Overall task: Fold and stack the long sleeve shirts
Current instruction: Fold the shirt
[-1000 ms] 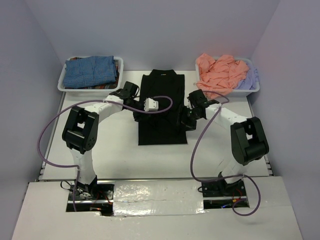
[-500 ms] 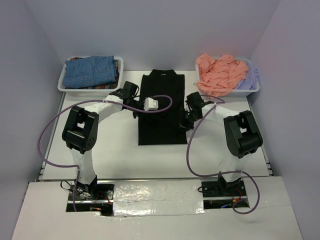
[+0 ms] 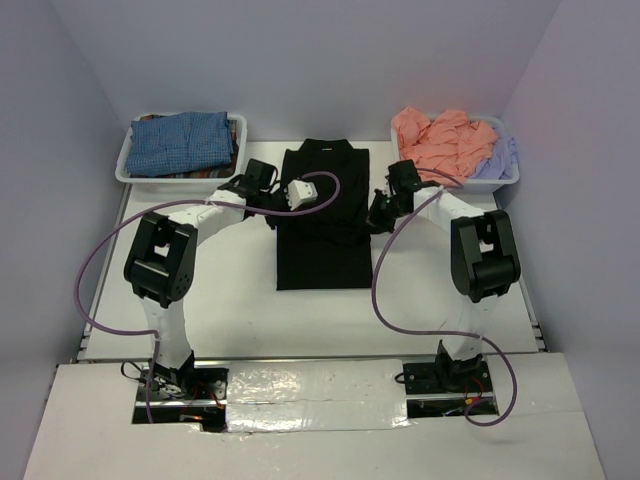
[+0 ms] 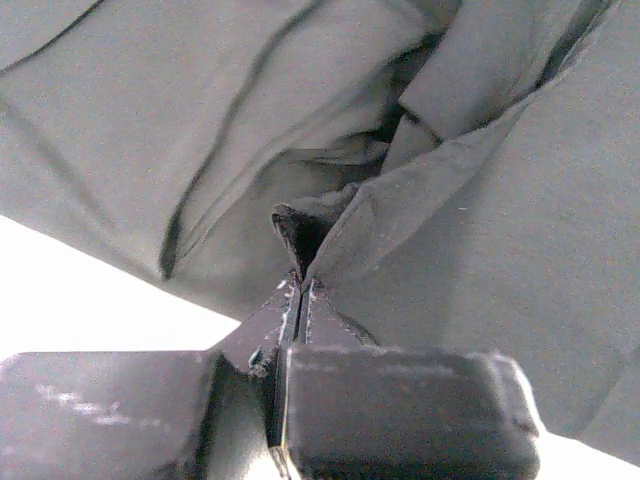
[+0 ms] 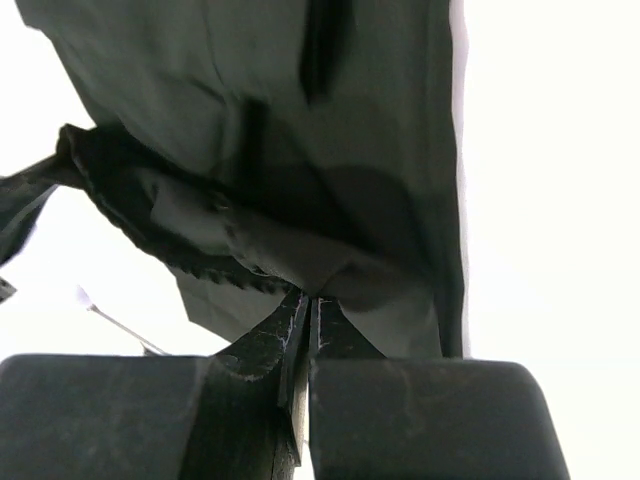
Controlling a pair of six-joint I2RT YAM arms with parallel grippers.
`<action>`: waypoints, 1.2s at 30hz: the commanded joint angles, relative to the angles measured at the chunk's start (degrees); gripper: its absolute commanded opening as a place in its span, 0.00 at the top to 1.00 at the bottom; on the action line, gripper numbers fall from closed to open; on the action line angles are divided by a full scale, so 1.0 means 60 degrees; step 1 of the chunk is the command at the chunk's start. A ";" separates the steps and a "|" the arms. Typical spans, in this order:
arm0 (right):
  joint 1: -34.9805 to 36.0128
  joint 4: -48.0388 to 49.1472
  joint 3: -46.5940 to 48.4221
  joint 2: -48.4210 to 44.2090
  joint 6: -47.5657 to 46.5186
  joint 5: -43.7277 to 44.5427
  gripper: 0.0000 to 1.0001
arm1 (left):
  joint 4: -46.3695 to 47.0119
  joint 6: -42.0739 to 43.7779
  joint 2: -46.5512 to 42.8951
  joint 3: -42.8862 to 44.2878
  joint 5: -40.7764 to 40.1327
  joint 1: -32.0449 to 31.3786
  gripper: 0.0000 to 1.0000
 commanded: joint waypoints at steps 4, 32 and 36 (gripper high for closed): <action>-0.0385 -0.0246 0.1068 0.0520 0.0288 -0.0389 1.00 | 0.0687 -0.1374 0.0099 0.0247 -0.0862 0.0064 1.00; -0.0928 0.0032 0.2461 0.0405 0.0290 0.1280 0.57 | 0.0951 -0.3190 0.0480 0.0480 -0.3001 0.0005 0.47; -0.0796 0.0062 0.2372 0.0111 -0.0061 0.1383 0.46 | 0.0791 -0.3074 0.0495 0.0847 -0.2986 0.0005 0.41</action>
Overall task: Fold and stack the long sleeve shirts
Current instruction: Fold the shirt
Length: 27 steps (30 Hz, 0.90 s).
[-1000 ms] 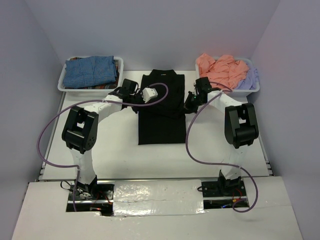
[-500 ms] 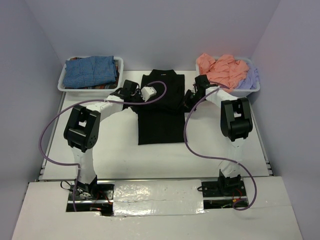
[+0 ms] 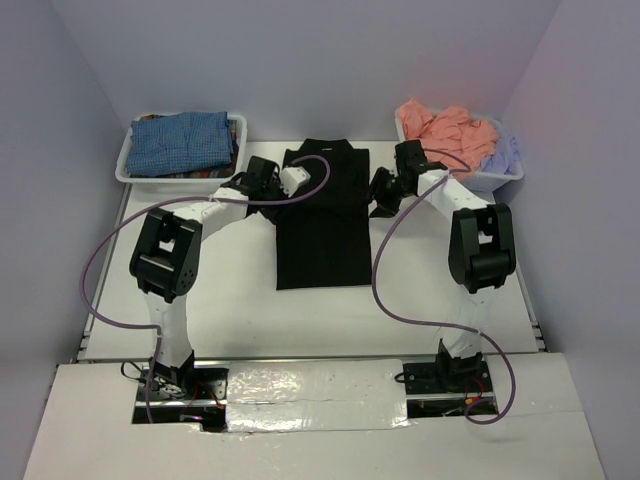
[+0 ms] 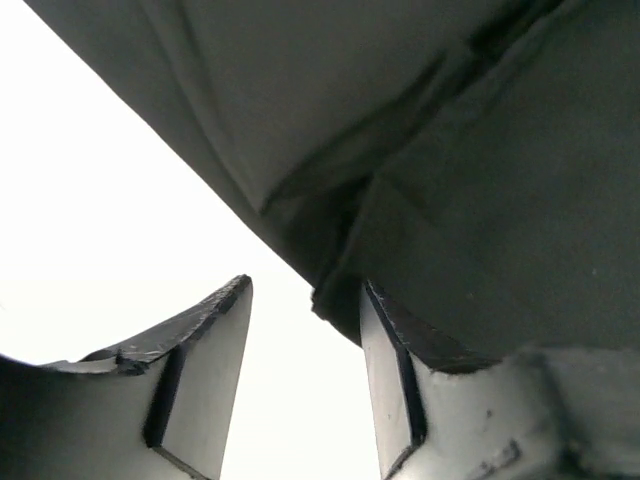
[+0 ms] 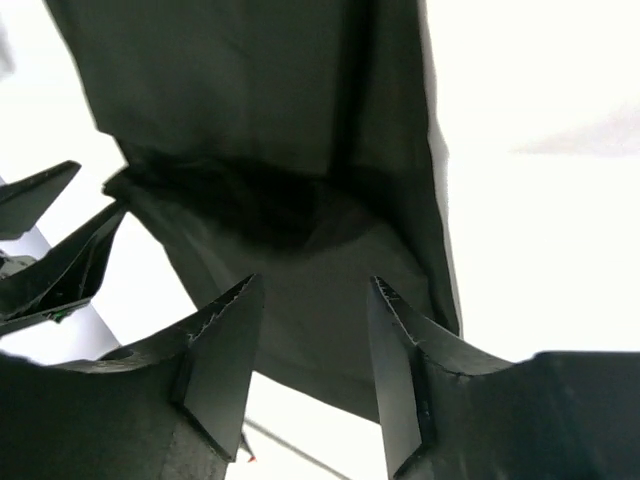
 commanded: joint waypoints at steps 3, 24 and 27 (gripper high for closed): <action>-0.0158 0.0958 0.0161 -0.0815 -0.0413 0.0632 0.42 | -0.0040 -0.0013 0.0072 0.0925 -0.0087 -0.0013 0.37; -0.0202 0.0328 -0.0146 0.0445 -0.1131 -0.0554 0.34 | -0.2795 0.2155 -0.0352 0.1776 0.3003 -0.0218 0.39; -0.0232 0.0635 -0.0263 0.0343 -0.1233 -0.1006 0.34 | -0.3000 0.2228 -0.0469 0.1878 0.3150 -0.0233 0.40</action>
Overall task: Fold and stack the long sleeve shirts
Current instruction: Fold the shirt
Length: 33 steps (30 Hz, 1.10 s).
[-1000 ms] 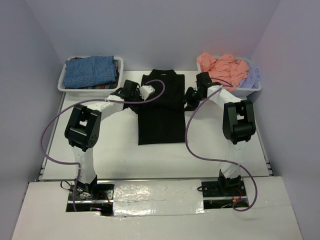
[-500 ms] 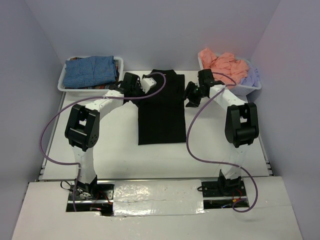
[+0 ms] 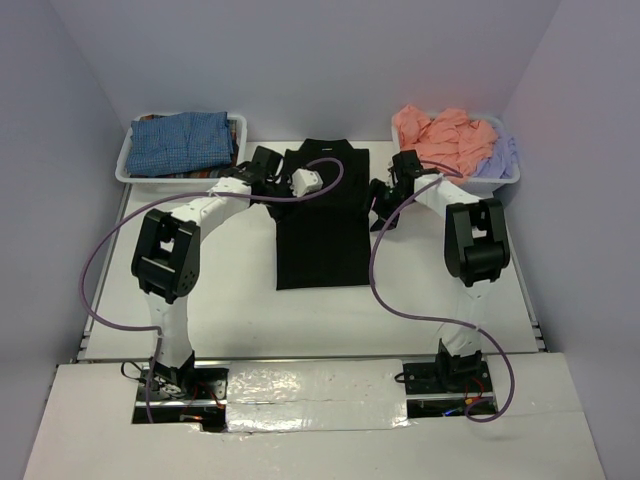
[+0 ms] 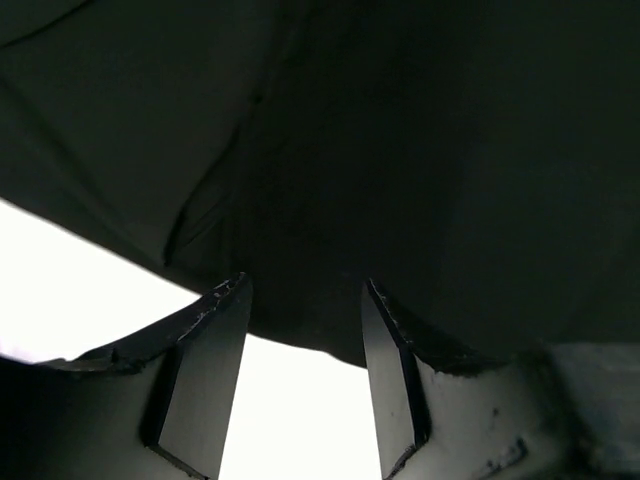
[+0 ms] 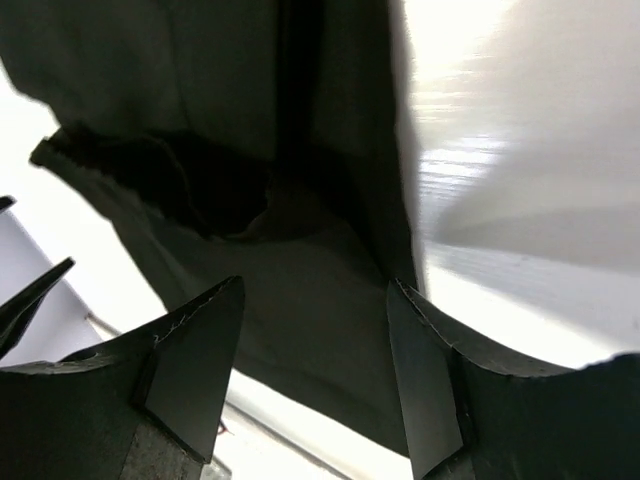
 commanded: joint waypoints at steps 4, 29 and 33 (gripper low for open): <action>-0.0210 0.1086 -0.0206 -0.0386 -0.0549 -0.1352 0.29 | -0.0786 0.0735 -0.0608 0.0465 0.1123 -0.0109 0.40; -0.0225 0.0455 -0.3643 -0.3490 -0.0989 -0.0373 0.00 | -0.4466 0.6404 -0.2012 -0.1127 0.1449 -0.1248 0.38; 0.0243 0.0617 -0.4643 -0.4588 -0.0770 0.0564 0.00 | -0.2622 0.6362 -0.3417 -0.3369 -0.0178 -0.2290 0.36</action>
